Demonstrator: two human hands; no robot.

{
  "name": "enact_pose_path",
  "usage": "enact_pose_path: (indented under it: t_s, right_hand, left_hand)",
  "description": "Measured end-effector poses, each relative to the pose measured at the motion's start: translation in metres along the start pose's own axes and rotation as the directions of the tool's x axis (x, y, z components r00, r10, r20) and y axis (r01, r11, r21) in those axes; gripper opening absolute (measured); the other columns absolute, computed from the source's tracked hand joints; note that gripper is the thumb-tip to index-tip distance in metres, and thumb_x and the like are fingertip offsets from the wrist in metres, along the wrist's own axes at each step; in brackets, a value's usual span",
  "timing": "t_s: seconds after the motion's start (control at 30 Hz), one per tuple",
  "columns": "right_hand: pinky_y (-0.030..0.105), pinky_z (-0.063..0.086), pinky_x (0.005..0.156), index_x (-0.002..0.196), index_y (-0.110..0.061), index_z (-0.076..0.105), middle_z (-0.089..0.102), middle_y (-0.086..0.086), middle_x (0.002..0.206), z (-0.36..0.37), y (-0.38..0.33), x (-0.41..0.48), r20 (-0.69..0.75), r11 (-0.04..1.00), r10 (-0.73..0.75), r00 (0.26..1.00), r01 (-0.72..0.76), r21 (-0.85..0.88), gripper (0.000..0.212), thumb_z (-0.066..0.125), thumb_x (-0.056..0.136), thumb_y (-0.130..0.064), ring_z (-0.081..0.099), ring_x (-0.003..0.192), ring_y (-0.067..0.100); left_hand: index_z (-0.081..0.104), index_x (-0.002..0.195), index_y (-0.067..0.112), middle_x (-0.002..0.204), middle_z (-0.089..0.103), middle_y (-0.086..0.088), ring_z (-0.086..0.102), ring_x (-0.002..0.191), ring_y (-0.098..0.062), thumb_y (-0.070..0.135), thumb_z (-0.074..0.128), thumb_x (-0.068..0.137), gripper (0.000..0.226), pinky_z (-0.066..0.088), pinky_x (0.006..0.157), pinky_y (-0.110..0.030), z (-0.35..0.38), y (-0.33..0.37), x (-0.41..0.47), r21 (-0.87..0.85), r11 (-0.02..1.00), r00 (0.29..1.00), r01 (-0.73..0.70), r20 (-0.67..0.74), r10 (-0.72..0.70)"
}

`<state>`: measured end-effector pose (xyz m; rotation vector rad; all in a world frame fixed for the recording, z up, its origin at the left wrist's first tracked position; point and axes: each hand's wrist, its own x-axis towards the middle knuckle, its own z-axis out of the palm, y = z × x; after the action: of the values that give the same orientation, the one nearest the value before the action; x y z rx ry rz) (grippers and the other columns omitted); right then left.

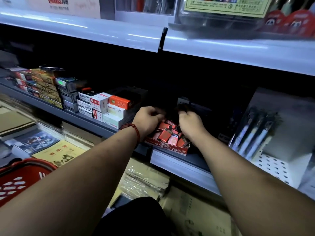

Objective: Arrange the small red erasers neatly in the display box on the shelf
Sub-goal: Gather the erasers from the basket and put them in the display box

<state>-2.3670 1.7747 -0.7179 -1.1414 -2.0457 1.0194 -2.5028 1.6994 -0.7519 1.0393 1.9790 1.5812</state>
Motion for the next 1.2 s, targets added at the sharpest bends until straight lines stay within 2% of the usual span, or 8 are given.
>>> enact_pose_path:
  t_s: [0.13, 0.43, 0.6, 0.73, 0.87, 1.03, 1.1, 1.2]
  right_hand:
    - [0.024, 0.036, 0.075, 0.128, -0.006, 0.064, 0.064, 0.020, 0.123, 0.006, -0.002, 0.001, -0.002, 0.999, -0.022, 1.000, 0.022, -0.033, 0.033, 0.043, 0.105, -0.017, 0.058, 0.099, 0.028]
    - [0.032, 0.046, 0.091, 0.126, -0.001, 0.065, 0.064, 0.024, 0.126, 0.011, -0.001, -0.001, 0.046, 0.991, 0.003, 0.999, 0.003, -0.131, 0.035, 0.044, 0.101, -0.014, 0.060, 0.113, 0.034]
    - [0.025, 0.036, 0.051, 0.106, -0.005, 0.065, 0.059, 0.011, 0.079, 0.006, 0.009, -0.004, -0.011, 0.999, 0.020, 1.000, -0.021, -0.035, 0.024, 0.042, 0.102, -0.013, 0.052, 0.059, 0.020]
    - [0.022, 0.030, 0.039, 0.082, -0.009, 0.050, 0.046, 0.005, 0.068, -0.003, 0.012, -0.013, -0.077, 1.000, -0.007, 0.997, 0.006, -0.020, 0.023, 0.041, 0.103, -0.007, 0.045, 0.053, 0.015]
    - [0.015, 0.024, 0.032, 0.068, -0.016, 0.040, 0.042, 0.005, 0.063, -0.007, 0.017, -0.018, -0.153, 0.999, -0.001, 0.988, 0.008, 0.044, 0.036, 0.042, 0.100, 0.000, 0.040, 0.051, 0.015]
    - [0.031, 0.029, 0.053, 0.072, -0.011, 0.038, 0.041, 0.004, 0.072, -0.004, 0.030, -0.032, -0.313, 0.991, 0.099, 0.944, -0.065, 0.116, 0.030, 0.042, 0.100, -0.001, 0.042, 0.068, 0.021]
    - [0.032, 0.040, 0.067, 0.094, -0.005, 0.055, 0.056, 0.009, 0.088, 0.004, 0.038, -0.040, -0.325, 0.965, 0.178, 0.929, -0.101, 0.242, 0.015, 0.041, 0.099, -0.002, 0.053, 0.085, 0.026]
    - [0.032, 0.042, 0.082, 0.129, -0.013, 0.063, 0.069, 0.015, 0.119, 0.024, 0.049, -0.044, -0.238, 0.969, 0.157, 0.958, -0.103, 0.224, 0.037, 0.041, 0.099, -0.008, 0.057, 0.094, 0.024]
  left_hand:
    - [0.065, 0.119, 0.019, 0.088, 0.074, -0.002, 0.072, 0.083, -0.021, 0.011, 0.072, 0.092, 0.028, 0.062, 0.082, -0.041, -0.002, -0.005, 0.000, -0.039, 0.999, 1.000, 0.010, 0.026, -0.009]
    - [0.075, 0.098, 0.019, 0.093, 0.076, 0.000, 0.072, 0.093, -0.019, 0.027, 0.056, 0.101, 0.021, 0.058, 0.093, -0.040, -0.010, -0.004, -0.007, 0.239, 0.971, 0.996, 0.005, 0.090, -0.028]
    - [0.068, 0.125, 0.024, 0.114, 0.073, 0.001, 0.069, 0.103, -0.015, 0.030, 0.057, 0.102, 0.026, 0.055, 0.096, -0.033, -0.019, -0.004, -0.019, 0.198, 0.980, 0.996, 0.008, 0.084, -0.025]
    - [0.063, 0.125, 0.019, 0.097, 0.069, 0.005, 0.064, 0.082, -0.005, 0.025, 0.062, 0.100, 0.025, 0.052, 0.079, -0.021, -0.031, -0.006, -0.035, 0.043, 0.999, 0.998, 0.021, 0.052, -0.023]
    - [0.064, 0.126, 0.012, 0.110, 0.073, -0.002, 0.069, 0.097, -0.012, 0.013, 0.063, 0.100, 0.026, 0.055, 0.091, -0.024, -0.037, -0.014, -0.050, -0.039, 0.998, 0.995, 0.039, 0.091, -0.036]
    - [0.066, 0.121, 0.013, 0.110, 0.074, -0.002, 0.070, 0.099, -0.010, 0.008, 0.062, 0.100, 0.022, 0.054, 0.083, -0.011, -0.037, -0.018, -0.059, -0.001, 1.000, 0.996, -0.017, 0.085, 0.017]
    - [0.066, 0.117, 0.016, 0.108, 0.074, 0.000, 0.069, 0.096, -0.005, 0.008, 0.062, 0.099, 0.020, 0.052, 0.078, -0.008, -0.037, -0.019, -0.059, 0.025, 0.999, 0.997, -0.031, 0.068, 0.029]
    - [0.067, 0.104, 0.018, 0.101, 0.075, -0.001, 0.069, 0.091, -0.009, 0.008, 0.065, 0.097, 0.013, 0.055, 0.082, -0.017, -0.040, -0.020, -0.059, 0.055, 0.998, 0.999, -0.042, -0.013, 0.043]
